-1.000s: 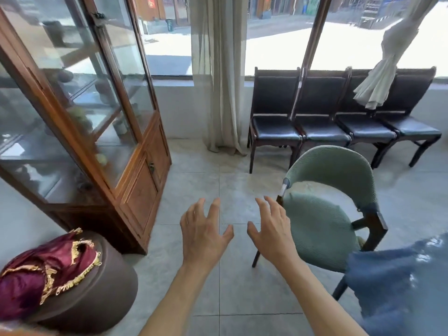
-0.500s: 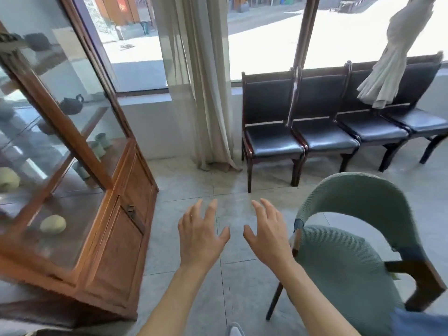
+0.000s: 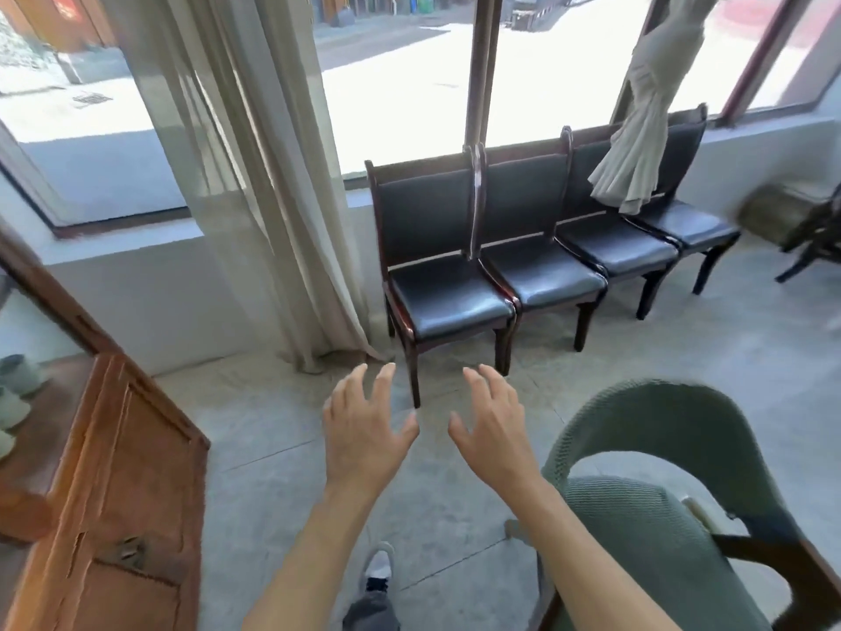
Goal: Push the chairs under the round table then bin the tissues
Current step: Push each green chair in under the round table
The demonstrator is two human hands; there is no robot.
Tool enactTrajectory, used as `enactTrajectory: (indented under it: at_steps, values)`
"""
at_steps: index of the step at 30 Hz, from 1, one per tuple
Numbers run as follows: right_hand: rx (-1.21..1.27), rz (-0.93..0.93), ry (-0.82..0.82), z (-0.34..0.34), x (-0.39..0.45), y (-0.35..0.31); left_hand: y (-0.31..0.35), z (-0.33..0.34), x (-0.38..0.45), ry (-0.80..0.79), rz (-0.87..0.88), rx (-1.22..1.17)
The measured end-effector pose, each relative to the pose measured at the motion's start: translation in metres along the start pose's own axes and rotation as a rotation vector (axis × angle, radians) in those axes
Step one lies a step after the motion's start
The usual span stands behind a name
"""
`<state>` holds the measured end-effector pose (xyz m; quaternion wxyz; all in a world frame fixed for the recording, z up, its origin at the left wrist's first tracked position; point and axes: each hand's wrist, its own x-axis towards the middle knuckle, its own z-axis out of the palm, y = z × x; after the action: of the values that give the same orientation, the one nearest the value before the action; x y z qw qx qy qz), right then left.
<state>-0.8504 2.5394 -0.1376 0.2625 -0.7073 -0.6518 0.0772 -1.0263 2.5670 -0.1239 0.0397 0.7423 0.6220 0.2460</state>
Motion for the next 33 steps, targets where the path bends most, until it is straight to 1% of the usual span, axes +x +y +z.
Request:
enactTrajectory:
  at_steps: [6,10,14,22,26,28,33]
  values:
    - [-0.056,0.163,0.079,0.019,0.109,0.018,-0.007,0.047,0.133,-0.078,0.144,-0.069]
    - [-0.082,0.282,0.137,0.018,0.159,0.034,0.003,0.073,0.202,-0.131,0.29,-0.088]
    - [-0.087,0.439,0.183,0.01,0.187,0.062,0.032,0.103,0.254,-0.189,0.401,-0.132]
    - [-0.093,0.725,0.267,-0.017,0.239,0.162,0.141,0.192,0.334,-0.323,0.657,-0.189]
    - [-0.072,0.846,0.353,-0.037,0.266,0.228,0.219,0.239,0.374,-0.368,0.798,-0.217]
    - [-0.063,0.906,0.386,-0.047,0.272,0.257,0.259,0.258,0.387,-0.395,0.842,-0.239]
    - [-0.04,1.071,0.471,-0.079,0.268,0.321,0.361,0.301,0.395,-0.49,1.011,-0.266]
